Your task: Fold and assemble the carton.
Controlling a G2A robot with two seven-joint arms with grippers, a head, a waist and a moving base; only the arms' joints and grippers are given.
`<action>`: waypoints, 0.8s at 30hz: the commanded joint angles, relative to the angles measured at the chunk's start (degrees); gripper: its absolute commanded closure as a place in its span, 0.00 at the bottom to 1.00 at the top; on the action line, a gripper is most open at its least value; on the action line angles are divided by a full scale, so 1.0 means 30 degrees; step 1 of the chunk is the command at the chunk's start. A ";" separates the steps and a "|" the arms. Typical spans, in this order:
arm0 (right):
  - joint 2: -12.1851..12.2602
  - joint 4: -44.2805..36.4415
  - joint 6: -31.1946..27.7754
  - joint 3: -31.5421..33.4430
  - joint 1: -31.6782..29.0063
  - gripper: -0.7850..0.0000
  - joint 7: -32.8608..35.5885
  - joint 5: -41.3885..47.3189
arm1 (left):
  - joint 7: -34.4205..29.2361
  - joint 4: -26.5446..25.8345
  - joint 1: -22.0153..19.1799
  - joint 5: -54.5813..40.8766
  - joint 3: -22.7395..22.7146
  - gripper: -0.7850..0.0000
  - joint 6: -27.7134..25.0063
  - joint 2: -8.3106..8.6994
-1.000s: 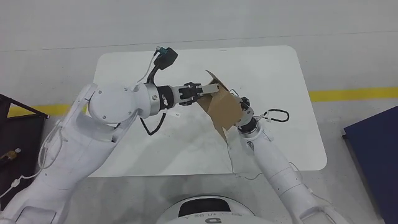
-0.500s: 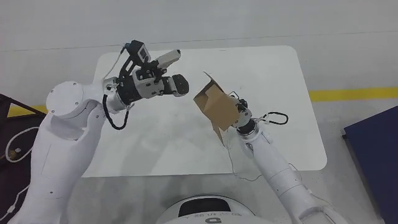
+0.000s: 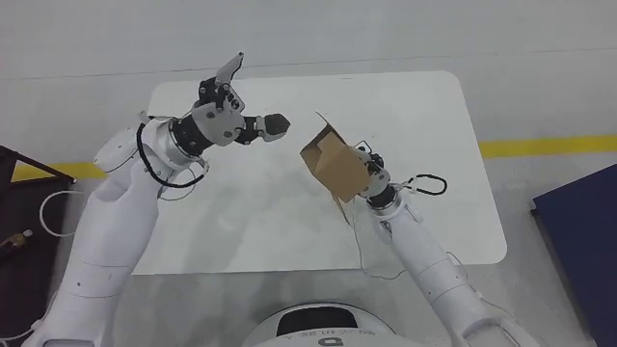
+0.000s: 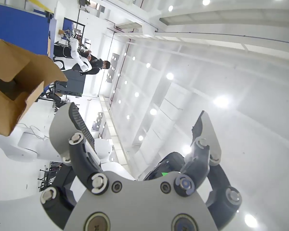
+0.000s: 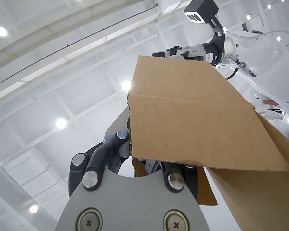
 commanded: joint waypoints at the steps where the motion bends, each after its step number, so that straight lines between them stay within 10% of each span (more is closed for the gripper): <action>1: 0.0000 0.0000 0.0000 0.0000 0.0000 1.00 0.0000 -0.0001 | 0.0793 0.0163 -0.0309 0.0277 0.0415 0.00 0.1280 -0.0014; 21: 0.0072 -0.0654 -0.0161 0.0326 -0.0705 1.00 -0.0371 -0.0712 | 0.2805 0.1808 -0.3344 0.1144 0.3794 0.00 0.3661 -0.0654; 24: 0.0080 -0.0659 -0.0147 0.0360 -0.0731 1.00 -0.0341 -0.0809 | 0.2579 0.2028 -0.3590 0.0996 0.4078 0.23 0.3608 -0.0753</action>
